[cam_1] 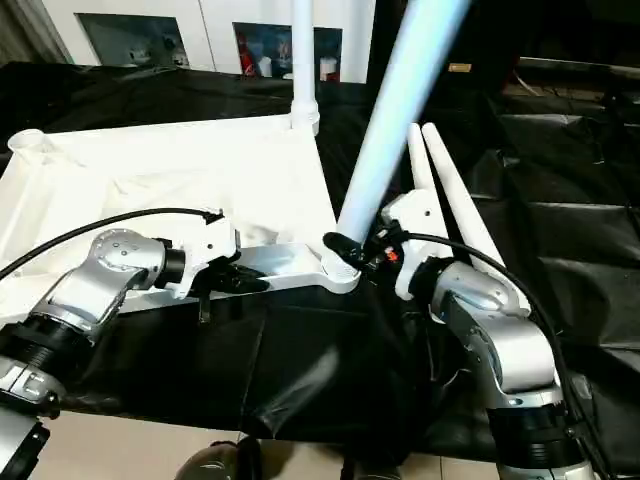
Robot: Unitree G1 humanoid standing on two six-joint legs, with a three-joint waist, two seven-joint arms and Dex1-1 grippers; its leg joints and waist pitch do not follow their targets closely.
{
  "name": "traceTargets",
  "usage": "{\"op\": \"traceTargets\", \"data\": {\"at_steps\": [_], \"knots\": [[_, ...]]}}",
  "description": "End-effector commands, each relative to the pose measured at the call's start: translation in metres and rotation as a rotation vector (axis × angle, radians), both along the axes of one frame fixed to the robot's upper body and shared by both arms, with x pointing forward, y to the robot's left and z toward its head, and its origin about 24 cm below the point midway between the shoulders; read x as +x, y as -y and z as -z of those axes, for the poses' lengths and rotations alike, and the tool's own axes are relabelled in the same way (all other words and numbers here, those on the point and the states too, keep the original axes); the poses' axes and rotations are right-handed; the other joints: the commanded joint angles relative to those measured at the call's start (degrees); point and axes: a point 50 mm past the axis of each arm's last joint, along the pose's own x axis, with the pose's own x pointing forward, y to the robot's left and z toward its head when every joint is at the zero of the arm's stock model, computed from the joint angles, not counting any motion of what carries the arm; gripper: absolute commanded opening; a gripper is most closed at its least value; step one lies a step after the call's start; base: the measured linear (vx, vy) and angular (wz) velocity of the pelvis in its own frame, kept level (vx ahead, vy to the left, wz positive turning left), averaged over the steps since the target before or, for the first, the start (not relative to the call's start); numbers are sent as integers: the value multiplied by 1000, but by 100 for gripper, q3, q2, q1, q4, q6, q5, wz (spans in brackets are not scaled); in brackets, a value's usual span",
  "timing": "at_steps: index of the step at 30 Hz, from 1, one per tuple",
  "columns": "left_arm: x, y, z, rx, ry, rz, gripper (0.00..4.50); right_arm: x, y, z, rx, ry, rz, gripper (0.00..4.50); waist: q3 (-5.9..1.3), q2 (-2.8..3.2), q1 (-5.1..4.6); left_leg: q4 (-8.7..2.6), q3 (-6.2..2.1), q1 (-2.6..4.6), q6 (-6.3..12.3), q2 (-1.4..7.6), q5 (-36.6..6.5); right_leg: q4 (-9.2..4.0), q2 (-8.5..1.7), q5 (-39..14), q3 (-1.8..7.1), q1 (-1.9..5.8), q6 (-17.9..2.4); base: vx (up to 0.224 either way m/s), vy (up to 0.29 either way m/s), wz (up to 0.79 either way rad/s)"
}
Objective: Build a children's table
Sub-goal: Insert table leg to table base
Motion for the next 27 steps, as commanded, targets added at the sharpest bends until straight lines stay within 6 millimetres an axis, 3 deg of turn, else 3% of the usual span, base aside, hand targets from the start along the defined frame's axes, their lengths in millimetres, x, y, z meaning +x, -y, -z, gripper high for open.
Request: {"op": "traceTargets", "data": {"at_steps": [1, 2, 5, 6, 11, 14, 23, 27], "knots": [[5, -4, 0, 2, 34, -74, 0, -13, -15, 36, -37, -200, -106, 186, -298, -66, -21, -476, -343, 221, -175, 502, -2512, -615, -514, -3749, 347, 46, -558, 0, 0, 0], [4, -4, 0, 2, 33, -73, 0, -13, -15, 36, -42, -205, -110, 186, -299, -123, -33, -472, -340, 214, -160, 500, -2493, -615, -516, -3765, 346, 47, -561, 0, 0, 0], [3, -4, 1, -2, 30, -68, 0, -10, -15, 38, -49, -214, -113, 186, -299, -109, -33, -463, -344, 220, -151, 500, -2472, -613, -529, -3816, 349, 41, -558, 0, 0, 0], [1, -4, 1, -8, 26, -59, 0, -9, -15, 39, -52, -227, -124, 186, -292, -146, -43, -470, -349, 202, -154, 499, -2466, -615, -527, -3865, 343, 53, -541, 0, 0, 0], [-3, -2, 1, -21, 15, -24, 0, -8, -13, 43, -63, -264, -140, 186, -290, -151, -66, -466, -350, 218, -165, 506, -2490, -626, -533, -3900, 354, 33, -524, 0, 0, 0], [-5, -1, 2, -27, 14, -17, 0, -8, -10, 46, -67, -282, -147, 186, -302, -187, -76, -477, -333, 213, -146, 516, -2421, -592, -514, -3630, 366, 41, -600, 0, 0, 0], [-7, -1, 1, -32, 18, -16, 0, 2, 0, 45, 58, -291, -54, 186, -307, -201, -81, -469, -322, 206, -86, 505, -2315, -597, -521, -3587, 363, 64, -694, 0, 0, 0], [-6, -3, 0, -32, 19, -22, 0, 2, 6, 45, 95, -295, -12, 186, -298, -167, -82, -488, -327, 222, -149, 510, -2466, -602, -508, -3589, 361, 47, -690, 0, 0, 0]]}}
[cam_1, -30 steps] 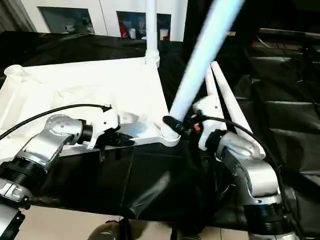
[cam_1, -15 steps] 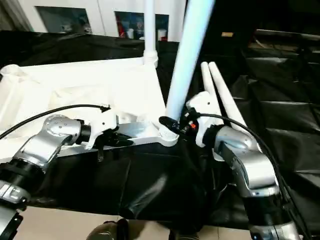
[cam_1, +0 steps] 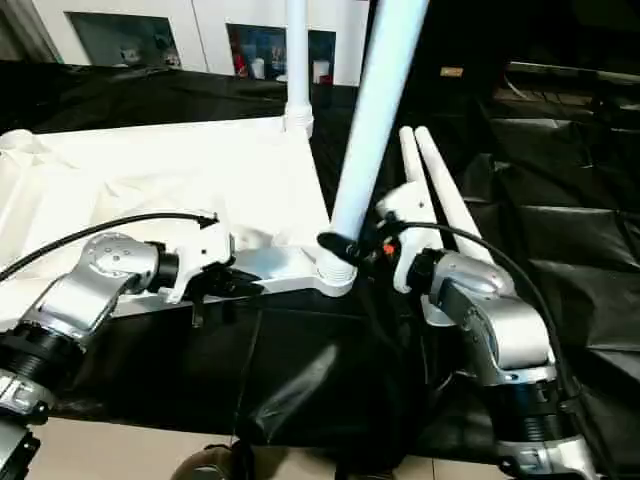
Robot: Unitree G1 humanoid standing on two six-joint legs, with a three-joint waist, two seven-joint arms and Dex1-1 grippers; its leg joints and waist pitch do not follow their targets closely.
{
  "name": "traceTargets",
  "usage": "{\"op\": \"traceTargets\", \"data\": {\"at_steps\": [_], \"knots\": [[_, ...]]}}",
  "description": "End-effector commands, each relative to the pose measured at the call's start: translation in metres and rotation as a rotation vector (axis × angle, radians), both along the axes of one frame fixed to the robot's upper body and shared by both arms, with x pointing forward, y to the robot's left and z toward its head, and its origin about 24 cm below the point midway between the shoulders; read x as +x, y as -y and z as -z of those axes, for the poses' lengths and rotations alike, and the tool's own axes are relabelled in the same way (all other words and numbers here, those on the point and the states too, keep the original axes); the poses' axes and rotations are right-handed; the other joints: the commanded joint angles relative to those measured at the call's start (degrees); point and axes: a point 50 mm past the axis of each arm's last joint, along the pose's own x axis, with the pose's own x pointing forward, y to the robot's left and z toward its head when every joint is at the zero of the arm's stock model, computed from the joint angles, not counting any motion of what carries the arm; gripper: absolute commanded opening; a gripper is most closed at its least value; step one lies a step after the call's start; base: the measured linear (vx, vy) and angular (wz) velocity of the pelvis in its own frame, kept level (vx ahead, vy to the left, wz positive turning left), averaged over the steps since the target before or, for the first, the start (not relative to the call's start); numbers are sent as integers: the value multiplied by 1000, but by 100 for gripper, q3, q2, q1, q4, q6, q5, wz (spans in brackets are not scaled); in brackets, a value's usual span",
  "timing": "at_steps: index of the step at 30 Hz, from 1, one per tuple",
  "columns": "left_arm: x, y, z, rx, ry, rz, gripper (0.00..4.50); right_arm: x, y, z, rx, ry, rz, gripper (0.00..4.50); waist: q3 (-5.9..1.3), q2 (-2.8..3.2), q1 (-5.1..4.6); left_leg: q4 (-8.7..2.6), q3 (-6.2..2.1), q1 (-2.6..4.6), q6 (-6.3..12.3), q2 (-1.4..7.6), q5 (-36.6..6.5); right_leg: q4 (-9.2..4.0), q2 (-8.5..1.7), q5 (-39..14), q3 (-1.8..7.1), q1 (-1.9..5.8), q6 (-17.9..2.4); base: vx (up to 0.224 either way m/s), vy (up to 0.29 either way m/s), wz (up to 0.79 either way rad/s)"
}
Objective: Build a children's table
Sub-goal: Insert table leg to table base
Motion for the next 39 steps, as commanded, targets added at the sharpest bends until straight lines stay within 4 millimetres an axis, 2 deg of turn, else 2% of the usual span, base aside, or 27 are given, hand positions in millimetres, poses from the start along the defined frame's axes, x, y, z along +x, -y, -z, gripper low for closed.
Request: {"op": "traceTargets", "data": {"at_steps": [1, 2, 5, 7, 9, 10, 11, 12, 14, 15, 18, 22, 23, 26, 27, 28, 30, 31, 33, 34, 35, 36, 37, 38, 39], "knots": [[1, 0, 0, -41, 6, -28, 0, -11, 2, 37, -31, -193, 13, 186, -266, -45, -8, -464, -334, 192, -161, 514, -2487, -604, -512, -3594, 356, 48, -699, 0, 0, 0], [1, 0, -1, -41, 6, -30, 0, -12, 3, 38, -27, -197, 20, 186, -266, -45, -8, -464, -334, 192, -161, 514, -2487, -604, -512, -3594, 356, 48, -699, 0, 0, 0], [2, -2, -1, -39, 5, -32, 0, -16, 6, 41, -31, -201, 28, 186, -272, 24, 17, -470, -338, 208, -205, 517, -2559, -600, -509, -3519, 359, 44, -718, 0, 0, 0], [2, -2, -2, -37, 5, -32, 0, -18, 6, 43, -36, -200, 24, 186, -278, -3, 22, -476, -330, 201, -199, 518, -2534, -597, -504, -3450, 361, 53, -728, 0, 0, 0], [2, -2, -2, -34, 4, -33, 0, -20, 6, 44, -51, -196, 15, 186, -287, 63, 55, -482, -328, 200, -211, 521, -2511, -584, -499, -3272, 363, 63, -781, 0, 0, 0], [2, -3, -2, -34, 4, -33, 0, -21, 6, 44, -60, -190, 11, 186, -289, 45, 52, -484, -320, 200, -211, 522, -2503, -586, -494, -3228, 362, 64, -790, 0, 0, 0], [3, -3, -2, -32, 3, -32, 0, -23, 5, 43, -70, -183, 6, 186, -299, 52, 61, -485, -316, 192, -204, 522, -2451, -569, -490, -3100, 364, 76, -828, 0, 0, 0], [3, -3, -2, -30, 3, -30, 0, -25, 4, 43, -84, -173, -6, 186, -294, 83, 76, -486, -304, 202, -208, 522, -2469, -577, -482, -3022, 366, 70, -852, 0, 0, 0], [3, -4, -2, -27, 3, -30, 0, -27, 2, 42, -98, -161, -20, 186, -302, 79, 82, -489, -306, 179, -184, 521, -2383, -546, -481, -2861, 363, 96, -907, 0, 0, 0], [3, -4, -3, -27, 2, -30, 0, -29, 1, 42, -100, -157, -26, 186, -307, 111, 91, -488, -298, 183, -181, 523, -2384, -548, -481, -2799, 364, 92, -932, 0, 0, 0], [3, -5, -3, -23, -3, -28, 0, -33, -5, 39, -88, -136, -34, 186, -316, 137, 105, -488, -294, 174, -150, 520, -2294, -522, -474, -2590, 365, 111, -1008, 0, 0, 0], [3, -6, -3, -18, -6, -27, 0, -36, -10, 40, -122, -123, -54, 186, -311, 147, 95, -493, -294, 166, -163, 518, -2316, -512, -466, -2549, 354, 118, -1042, 0, 0, 0], [3, -6, -3, -15, -6, -26, 0, -37, -12, 40, -133, -121, -71, 186, -303, 133, 93, -498, -294, 163, -166, 518, -2357, -522, -469, -2626, 358, 118, -1018, 0, 0, 0], [3, -6, -2, -13, -8, -25, 0, -40, -15, 40, -151, -120, -99, 186, -293, 143, 93, -502, -312, 178, -186, 523, -2451, -541, -482, -2889, 361, 108, -925, 0, 0, 0], [2, -6, -2, -11, -10, -20, 0, -40, -16, 40, -167, -119, -114, 186, -292, 126, 94, -502, -316, 180, -185, 526, -2454, -545, -489, -2944, 364, 104, -900, 0, 0, 0], [2, -6, -2, -11, -10, -20, 0, -40, -16, 40, -167, -119, -114, 186, -292, 128, 90, -502, -313, 177, -182, 524, -2449, -547, -485, -2949, 365, 104, -890, 0, 0, 0], [1, -5, -2, -12, -11, -15, 0, -39, -17, 38, -182, -119, -138, 186, -296, 82, 77, -500, -311, 169, -155, 523, -2386, -546, -485, -2966, 367, 103, -874, 0, 0, 0], [1, -5, -2, -12, -13, -11, 0, -38, -18, 38, -189, -119, -151, 186, -294, 86, 77, -492, -308, 164, -120, 524, -2311, -543, -493, -2994, 372, 103, -867, 0, 0, 0], [0, -4, -1, -12, -16, -4, 0, -37, -19, 34, -208, -120, -201, 186, -302, 21, 59, -489, -302, 157, -95, 526, -2243, -541, -488, -3007, 369, 112, -859, 0, 0, 0], [-1, -3, -1, -12, -17, -2, 0, -36, -19, 33, -215, -119, -214, 186, -302, 46, 67, -486, -307, 161, -90, 530, -2228, -532, -496, -3005, 372, 108, -864, 0, 0, 0], [-1, -3, -1, -12, -16, -1, 0, -35, -19, 32, -224, -119, -230, 186, -299, 30, 57, -485, -296, 169, -80, 532, -2220, -541, -487, -2988, 376, 95, -862, 0, 0, 0], [-1, -2, 0, -13, -16, 1, 0, -34, -19, 31, -235, -119, -249, 186, -302, 40, 57, -486, -300, 157, -81, 532, -2189, -528, -486, -2924, 373, 108, -883, 0, 0, 0], [-2, -2, 0, -15, -17, 2, 0, -33, -19, 30, -240, -119, -258, 186, -304, -12, 46, -483, -290, 156, -64, 532, -2163, -529, -482, -2898, 373, 107, -887, 0, 0, 0], [-2, -1, 0, -16, -18, 3, 0, -33, -19, 29, -245, -119, -269, 186, -306, 19, 52, -477, -289, 167, -50, 533, -2115, -519, -486, -2843, 379, 102, -920, 0, 0, 0], [-3, 0, 0, -18, -18, 5, 0, -32, -19, 28, -256, -120, -293, 186, -305, -9, 57, -471, -288, 160, -22, 535, -2059, -507, -491, -2814, 380, 111, -936, 0, 0, 0]]}}
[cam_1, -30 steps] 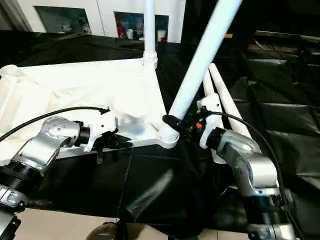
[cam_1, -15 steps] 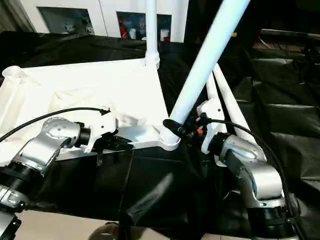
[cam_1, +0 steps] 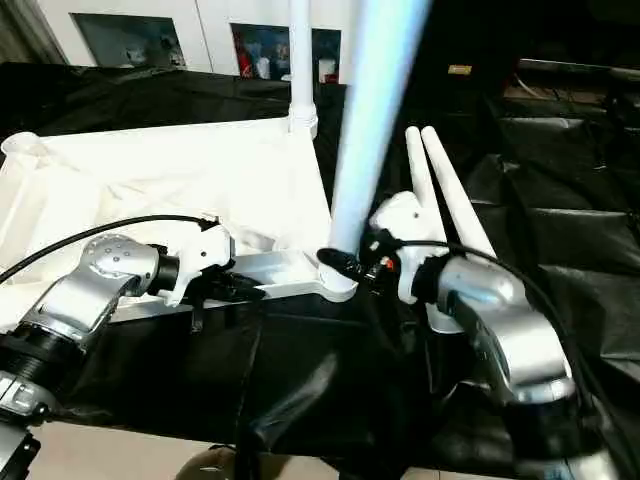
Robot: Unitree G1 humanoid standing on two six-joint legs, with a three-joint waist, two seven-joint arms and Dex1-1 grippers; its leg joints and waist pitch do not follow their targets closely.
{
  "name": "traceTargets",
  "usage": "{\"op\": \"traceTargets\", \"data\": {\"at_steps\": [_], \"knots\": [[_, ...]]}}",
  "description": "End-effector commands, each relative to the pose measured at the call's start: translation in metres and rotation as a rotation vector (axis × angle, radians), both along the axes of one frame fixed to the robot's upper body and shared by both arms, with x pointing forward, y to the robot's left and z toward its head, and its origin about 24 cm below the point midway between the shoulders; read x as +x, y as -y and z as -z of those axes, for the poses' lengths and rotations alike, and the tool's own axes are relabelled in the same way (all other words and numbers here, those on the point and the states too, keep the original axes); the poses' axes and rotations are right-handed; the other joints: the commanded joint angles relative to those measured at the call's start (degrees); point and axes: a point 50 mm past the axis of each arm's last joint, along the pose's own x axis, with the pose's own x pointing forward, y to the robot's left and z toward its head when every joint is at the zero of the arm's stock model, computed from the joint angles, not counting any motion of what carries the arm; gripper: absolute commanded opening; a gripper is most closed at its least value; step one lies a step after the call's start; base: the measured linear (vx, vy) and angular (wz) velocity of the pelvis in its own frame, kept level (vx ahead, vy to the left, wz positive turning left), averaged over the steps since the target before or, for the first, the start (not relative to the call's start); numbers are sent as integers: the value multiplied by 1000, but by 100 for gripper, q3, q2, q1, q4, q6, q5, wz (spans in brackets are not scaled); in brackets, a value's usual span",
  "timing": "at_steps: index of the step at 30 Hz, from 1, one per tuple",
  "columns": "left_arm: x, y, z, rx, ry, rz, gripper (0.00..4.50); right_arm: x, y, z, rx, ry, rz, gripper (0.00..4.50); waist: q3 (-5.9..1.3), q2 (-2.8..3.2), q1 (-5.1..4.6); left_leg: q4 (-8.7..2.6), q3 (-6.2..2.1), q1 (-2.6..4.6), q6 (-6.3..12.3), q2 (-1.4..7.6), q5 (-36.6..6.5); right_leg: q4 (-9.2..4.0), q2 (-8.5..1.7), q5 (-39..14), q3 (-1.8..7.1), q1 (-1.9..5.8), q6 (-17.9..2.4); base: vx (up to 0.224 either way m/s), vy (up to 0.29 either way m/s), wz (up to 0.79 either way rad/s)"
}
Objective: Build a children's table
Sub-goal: Insert table leg to table base
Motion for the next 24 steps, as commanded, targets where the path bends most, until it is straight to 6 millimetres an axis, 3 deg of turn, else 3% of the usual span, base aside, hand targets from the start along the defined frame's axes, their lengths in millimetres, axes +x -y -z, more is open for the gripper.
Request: {"op": "traceTargets", "data": {"at_steps": [1, 7, 13, 17, 21, 24], "knots": [[0, 0, 0, -10, 11, -24, 0, -17, -13, 39, -50, -230, -136, 186, -268, -124, -26, -440, -276, 151, 20, 530, -2023, -512, -488, -2792, 381, 117, -944, 0, 0, 0], [-3, 2, 1, -20, 6, -15, 0, -3, -11, 29, -80, -211, -174, 186, -272, -146, -49, -414, -262, 123, 158, 524, -1715, -457, -479, -2465, 372, 144, -1092, 0, 0, 0], [-6, 3, 2, -22, -2, -9, 0, 7, -9, 21, -85, -197, -186, 186, -231, -174, -92, -418, -277, 148, 82, 529, -1933, -505, -493, -2921, 375, 118, -1018, 0, 0, 0], [-10, 4, 2, -29, -12, 19, 0, 8, -7, 26, -83, -210, -191, 186, -222, -195, -120, -424, -279, 141, 79, 536, -1935, -502, -492, -2865, 382, 112, -1014, 0, 0, 0], [-17, 3, 2, -21, -39, 96, 0, 4, -8, 34, -79, -230, -250, 186, -228, -191, -129, -422, -267, 128, 137, 533, -1812, -474, -479, -2571, 385, 125, -1086, 0, 0, 0], [-17, 3, 0, -10, -44, 130, 0, 5, -6, 37, -98, -231, -269, 186, -252, -172, -124, -407, -243, 128, 227, 530, -1589, -415, -455, -2016, 379, 151, -1276, 0, 0, 0]]}}
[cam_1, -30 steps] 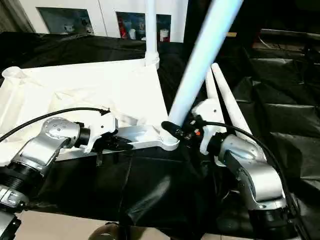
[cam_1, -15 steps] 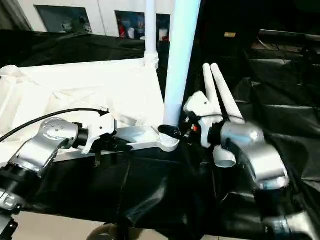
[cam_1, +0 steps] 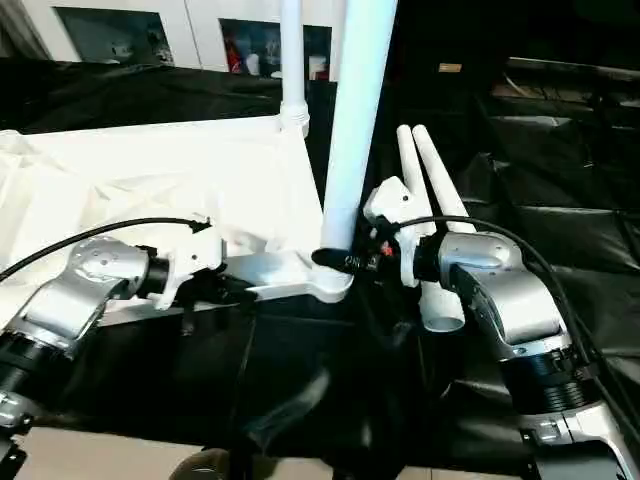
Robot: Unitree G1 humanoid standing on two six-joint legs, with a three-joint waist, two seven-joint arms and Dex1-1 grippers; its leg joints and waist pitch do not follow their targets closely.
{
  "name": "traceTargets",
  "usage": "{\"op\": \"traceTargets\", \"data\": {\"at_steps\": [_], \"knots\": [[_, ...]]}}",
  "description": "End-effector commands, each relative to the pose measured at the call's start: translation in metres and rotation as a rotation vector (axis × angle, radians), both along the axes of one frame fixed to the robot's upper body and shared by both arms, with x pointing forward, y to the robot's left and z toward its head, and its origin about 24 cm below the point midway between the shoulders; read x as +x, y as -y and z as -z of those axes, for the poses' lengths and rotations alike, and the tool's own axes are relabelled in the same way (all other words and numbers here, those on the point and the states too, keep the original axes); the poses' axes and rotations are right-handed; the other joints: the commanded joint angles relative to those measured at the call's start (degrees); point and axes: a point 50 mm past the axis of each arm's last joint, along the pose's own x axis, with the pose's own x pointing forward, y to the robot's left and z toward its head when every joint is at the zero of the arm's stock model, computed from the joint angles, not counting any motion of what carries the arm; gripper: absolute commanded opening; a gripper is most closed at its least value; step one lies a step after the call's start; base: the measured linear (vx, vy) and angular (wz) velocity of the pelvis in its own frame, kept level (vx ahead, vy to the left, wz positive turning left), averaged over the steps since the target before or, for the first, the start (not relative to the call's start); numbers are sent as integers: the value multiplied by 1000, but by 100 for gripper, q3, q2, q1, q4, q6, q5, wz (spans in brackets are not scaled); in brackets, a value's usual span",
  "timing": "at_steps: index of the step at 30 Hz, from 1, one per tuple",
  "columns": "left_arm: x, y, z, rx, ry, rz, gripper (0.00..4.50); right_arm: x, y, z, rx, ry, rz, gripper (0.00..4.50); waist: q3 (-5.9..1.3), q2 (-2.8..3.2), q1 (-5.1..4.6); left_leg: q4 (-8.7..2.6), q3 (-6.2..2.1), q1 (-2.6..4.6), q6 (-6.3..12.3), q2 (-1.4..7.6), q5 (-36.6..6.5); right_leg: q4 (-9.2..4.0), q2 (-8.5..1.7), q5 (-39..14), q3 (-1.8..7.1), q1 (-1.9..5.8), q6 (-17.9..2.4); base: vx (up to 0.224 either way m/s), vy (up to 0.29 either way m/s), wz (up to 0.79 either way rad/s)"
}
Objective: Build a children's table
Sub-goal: Insert table leg to table base
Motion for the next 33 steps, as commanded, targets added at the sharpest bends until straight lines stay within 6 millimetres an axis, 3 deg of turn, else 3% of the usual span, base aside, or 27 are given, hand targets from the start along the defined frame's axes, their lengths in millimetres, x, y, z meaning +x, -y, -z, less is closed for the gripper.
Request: {"op": "traceTargets", "data": {"at_steps": [1, 2, 3, 7, 13, 15, 16, 17, 19, 20, 21, 22, 23, 24, 25, 26, 27, 28, 29, 30, 31, 32, 33], "knots": [[-8, 11, 4, -12, -36, 112, 0, -12, -6, 44, -91, -190, -64, 186, -289, -65, 6, -392, -234, 124, 291, 524, -1477, -403, -454, -1799, 373, 166, -1361, 0, 0, 0], [-8, 11, 3, -4, -33, 116, 0, -12, -5, 45, -92, -189, -65, 186, -294, -65, 3, -384, -231, 112, 341, 524, -1379, -385, -455, -1667, 368, 185, -1420, 0, 0, 0], [-7, 10, 3, 7, -32, 119, 0, -11, -5, 45, -94, -188, -63, 186, -297, -22, 13, -380, -228, 118, 356, 526, -1357, -385, -453, -1611, 364, 184, -1471, 0, 0, 0], [-4, 9, 3, 19, -24, 110, 0, -9, -5, 46, -96, -184, -61, 186, -281, -30, 14, -390, -228, 134, 284, 531, -1552, -412, -452, -1873, 363, 183, -1474, 0, 0, 0], [5, 8, 7, 19, -5, -15, 0, -1, -4, 59, -76, -173, 100, 186, -233, -26, 4, -431, -276, 180, -14, 537, -2161, -505, -479, -2864, 371, 125, -1228, 0, 0, 0], [12, 9, 9, -21, -12, -140, 0, 9, -1, 74, -59, -169, 318, 186, -181, -35, -30, -441, -345, 194, -210, 523, -2643, -568, -524, -3787, 348, 89, -966, -26, 3, -3], [12, 9, 9, -21, -12, -140, 0, 9, -1, 74, -59, -169, 318, 186, -135, -47, -68, -437, -404, 221, -294, 485, -2992, -662, -525, -4528, 281, 61, -678, -64, 16, -15], [15, 10, 9, -35, -20, -186, 0, 13, -1, 81, -52, -175, 407, 186, -150, -34, -78, -422, -438, 251, -352, 481, -3131, -685, -543, -4752, 252, 65, -560, -64, 16, -15], [19, 15, 11, -58, -41, -278, 0, 20, -3, 91, -36, -189, 555, 186, -114, 13, -141, -462, -524, 241, -462, 480, -3575, -719, -517, -4788, 141, 100, -375, -68, 41, -20], [20, 16, 11, -62, -46, -295, 0, 22, -4, 92, -32, -191, 581, 186, -102, 85, -207, -549, -579, 244, -573, 515, -4118, -670, -449, -4343, 40, 152, -389, -69, 50, -19], [21, 17, 11, -64, -50, -306, 0, 23, -4, 93, -30, -193, 597, 186, -68, 162, -278, -757, -643, 173, -691, 584, -4898, -453, -307, -3506, -108, 290, -469, -66, 61, -15], [23, 19, 12, -70, -58, -337, 0, 25, -6, 95, -25, -196, 631, 186, -72, 293, -127, -1233, -549, -146, -840, 701, -5654, 402, -97, -2055, -163, 625, -643, -107, 51, 0], [27, 22, 13, -73, -77, -407, 0, 30, -10, 98, -11, -209, 687, 186, -109, 220, 18, -1315, -415, -233, -730, 703, -5572, 653, -42, -1347, -75, 663, -568, -107, 51, 0], [27, 22, 13, -72, -80, -418, 0, 30, -11, 98, -9, -212, 695, 186, -123, 195, 113, -1392, -225, -180, -731, 632, -5210, 733, -9, -1440, 66, 566, -539, -81, -28, 19], [31, 25, 15, -65, -95, -491, 0, 36, -15, 101, 4, -231, 761, 186, -232, -195, -54, -473, -174, 499, -774, 248, -3530, -270, -397, -3935, 404, -110, -487, 40, -81, 1], [35, 29, 15, -52, -92, -531, 0, 41, -18, 103, 6, -239, 827, 186, -169, -101, 20, 533, -658, 405, -217, -51, -709, -926, -995, -5465, 674, -89, -810, 40, -81, 1], [35, 29, 15, -52, -92, -531, 0, 41, -18, 103, 6, -239, 827, 186, -115, -113, -9, 448, -812, -268, -289, 65, -6, -597, -1035, -4929, 404, 556, -784, 86, 19, -54], [36, 31, 15, -41, -84, -539, 0, 44, -21, 104, 8, -243, 867, 186, -82, 103, 73, 82, -878, -197, -503, 265, -306, -522, -882, -4211, 240, 528, -878, 32, 104, -53], [37, 33, 15, -30, -70, -554, 0, 46, -24, 104, 10, -252, 898, 186, -112, 198, -73, -325, -919, -68, -869, 412, -1690, -214, -253, -2817, 76, 325, -888, 32, 104, -53], [38, 36, 16, -23, -65, -565, 0, 49, -28, 105, 11, -257, 927, 186, -152, 244, -113, -446, -923, 176, -1036, 484, -3615, -196, -268, -2316, 133, 218, -937, 0, 0, 0], [38, 36, 16, -23, -64, -566, 0, 49, -28, 105, 11, -257, 928, 186, -142, 196, -137, -434, -828, 311, -959, 412, -4305, -322, -341, -2512, 159, 140, -979, -68, -19, 19], [39, 37, 16, -26, -62, -580, 0, 50, -33, 105, 13, -264, 943, 186, -142, 196, -137, -434, -828, 311, -959, 412, -4305, -322, -341, -2512, 159, 140, -979, -68, -19, 19], [40, 38, 16, -26, -64, -593, 0, 51, -37, 105, 11, -265, 957, 186, -89, 157, -124, -520, -811, 248, -786, 384, -4353, -467, -441, -3197, 116, 253, -775, -60, -12, 0]]}}
